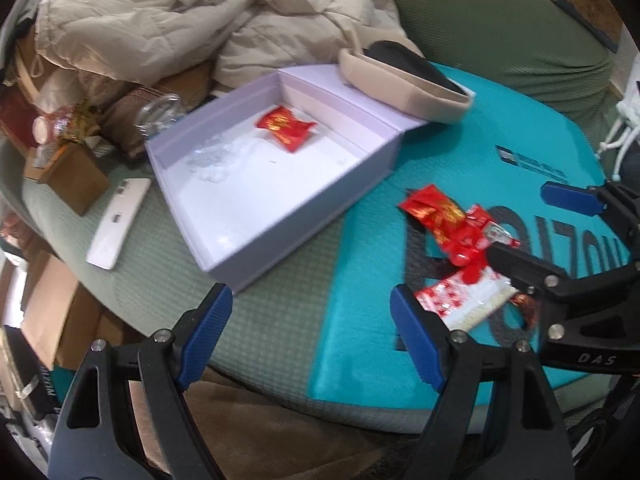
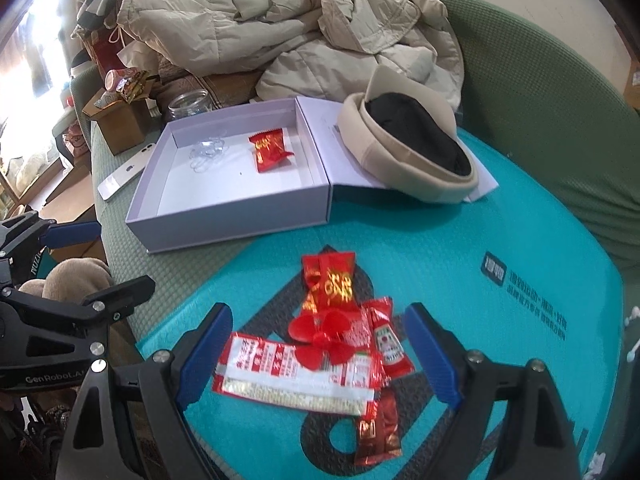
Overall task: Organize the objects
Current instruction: 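Withdraw both open tools from the box back over the snack pile, then grasp the dark red chocolate packet with the right tool while the left tool approaches the long white-red packet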
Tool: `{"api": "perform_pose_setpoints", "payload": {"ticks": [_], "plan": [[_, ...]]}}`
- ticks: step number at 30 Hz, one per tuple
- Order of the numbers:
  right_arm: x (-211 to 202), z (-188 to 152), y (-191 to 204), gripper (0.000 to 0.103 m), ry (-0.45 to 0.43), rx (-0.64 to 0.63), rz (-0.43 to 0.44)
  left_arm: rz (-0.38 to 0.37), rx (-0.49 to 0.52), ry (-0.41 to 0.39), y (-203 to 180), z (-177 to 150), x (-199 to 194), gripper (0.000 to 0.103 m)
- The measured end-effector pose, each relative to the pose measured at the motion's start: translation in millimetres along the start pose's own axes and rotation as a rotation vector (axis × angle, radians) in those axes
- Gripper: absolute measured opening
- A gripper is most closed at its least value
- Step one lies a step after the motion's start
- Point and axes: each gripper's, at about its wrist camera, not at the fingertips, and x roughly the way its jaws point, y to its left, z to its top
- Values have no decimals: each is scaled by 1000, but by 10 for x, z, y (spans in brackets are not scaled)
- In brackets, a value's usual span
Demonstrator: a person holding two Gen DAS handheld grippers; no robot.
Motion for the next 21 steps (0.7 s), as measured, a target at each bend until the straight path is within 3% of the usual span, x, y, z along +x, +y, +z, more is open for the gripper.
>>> {"api": "perform_pose_setpoints", "payload": {"ticks": [11, 21], "plan": [[42, -290, -212, 88, 55, 59, -11, -41, 59, 41, -313, -69, 166, 81], [189, -566, -457, 88, 117, 130, 18, -72, 124, 128, -606, -146, 457, 81]]}}
